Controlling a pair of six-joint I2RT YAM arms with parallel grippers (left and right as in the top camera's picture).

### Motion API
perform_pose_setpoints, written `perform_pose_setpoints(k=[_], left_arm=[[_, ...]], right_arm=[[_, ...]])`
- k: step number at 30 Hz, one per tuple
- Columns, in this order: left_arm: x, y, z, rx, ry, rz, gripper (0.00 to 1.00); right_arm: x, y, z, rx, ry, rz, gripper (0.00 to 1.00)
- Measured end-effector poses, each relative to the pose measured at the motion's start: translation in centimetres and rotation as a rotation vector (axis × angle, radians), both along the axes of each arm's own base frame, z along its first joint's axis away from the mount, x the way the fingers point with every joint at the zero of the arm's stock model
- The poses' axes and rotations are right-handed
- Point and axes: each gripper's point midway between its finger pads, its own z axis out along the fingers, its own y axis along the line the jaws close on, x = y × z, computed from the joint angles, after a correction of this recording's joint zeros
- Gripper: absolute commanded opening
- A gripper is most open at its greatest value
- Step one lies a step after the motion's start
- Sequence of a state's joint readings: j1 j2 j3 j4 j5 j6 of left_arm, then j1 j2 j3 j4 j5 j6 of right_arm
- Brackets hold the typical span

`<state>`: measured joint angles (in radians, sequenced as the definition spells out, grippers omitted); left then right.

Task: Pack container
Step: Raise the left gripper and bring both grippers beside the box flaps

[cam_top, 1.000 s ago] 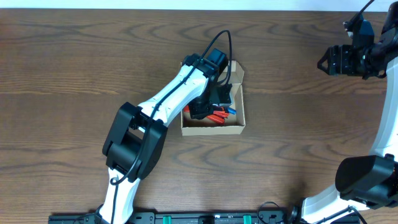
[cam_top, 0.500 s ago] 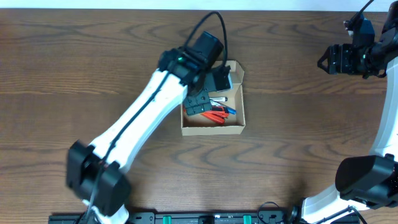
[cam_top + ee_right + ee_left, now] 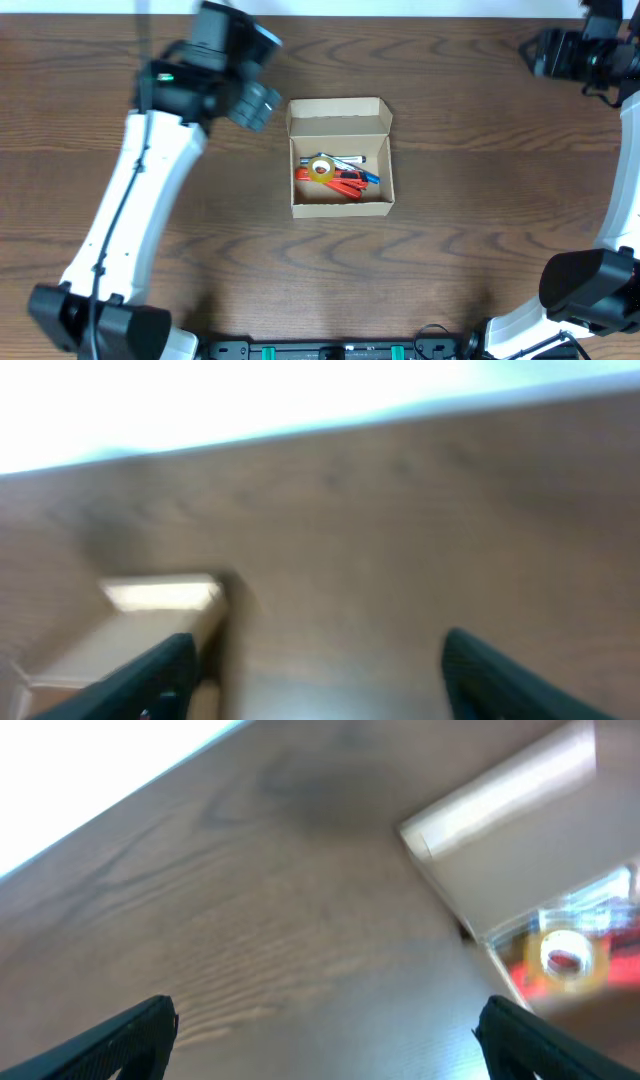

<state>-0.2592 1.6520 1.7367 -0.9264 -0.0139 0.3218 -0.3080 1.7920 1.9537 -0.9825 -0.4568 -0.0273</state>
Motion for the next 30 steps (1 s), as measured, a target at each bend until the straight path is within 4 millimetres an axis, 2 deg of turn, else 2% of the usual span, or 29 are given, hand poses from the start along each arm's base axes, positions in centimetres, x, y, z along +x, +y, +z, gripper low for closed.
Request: perform_pose_setpoints(k=[3,6,9,11,12,15,16,17,19,20,21,23,24,25,30], left_arm=[[1.0,2.3,2.1,-0.192,-0.044,0.118,0.95],[1.8,3.7,3.9,-0.424,-0.061,0.171,0.95],[2.2,4.8,5.5,-0.64,-0.055,0.182,0.95],[2.2,5.1,6.8,-0.78,-0.046,0.152,0.95],[2.1,5.1,7.5,-0.846,-0.038,0.128,0.95],[1.5,4.7,9.3,-1.01,-0.005,0.03,0.97],[1.3,4.9,9.7,-1.054,0.006,0.002,0.95],[1.0,4.7,10.1,-1.093,0.017,-0.038,0.88],[0.4,4.6,10.6,-1.177,0.057,-0.116,0.88],[0.2,4.7,10.6,-1.21,0.074,-0.145,0.92],[0.0,4.8,10.5,-1.244,0.098,-0.162,0.93],[-0.1,5.2,9.7,-1.297,0.143,-0.169,0.79],[0.0,5.4,9.1,-1.323,0.166,-0.169,0.79],[0.1,5.6,8.4,-1.34,0.18,-0.173,0.74],[1.0,6.1,3.1,-1.433,0.296,-0.124,0.45]], right_arm=[[1.9,1.8,3.2,0.132,-0.14,0.055,0.88],[2.7,4.5,6.7,0.312,-0.254,0.178,0.87],[2.7,6.6,7.4,0.485,-0.245,0.287,0.81],[2.9,7.3,6.1,0.585,-0.185,0.327,0.74],[3.1,7.5,5.1,0.632,-0.149,0.341,0.68],[3.9,7.8,2.2,0.73,-0.063,0.366,0.29],[4.1,7.9,1.3,0.759,-0.036,0.369,0.23],[4.1,7.9,0.5,0.782,-0.01,0.371,0.23],[4.1,8.1,-1.3,0.83,0.043,0.369,0.26],[4.0,8.2,-2.1,0.845,0.059,0.37,0.26],[3.9,8.2,-2.7,0.858,0.075,0.369,0.25],[3.4,8.4,-4.2,0.877,0.103,0.367,0.12],[3.2,8.5,-4.9,0.888,0.119,0.363,0.08],[2.9,8.6,-5.9,0.901,0.143,0.353,0.04],[1.0,9.1,-11.7,0.955,0.253,0.301,0.01]])
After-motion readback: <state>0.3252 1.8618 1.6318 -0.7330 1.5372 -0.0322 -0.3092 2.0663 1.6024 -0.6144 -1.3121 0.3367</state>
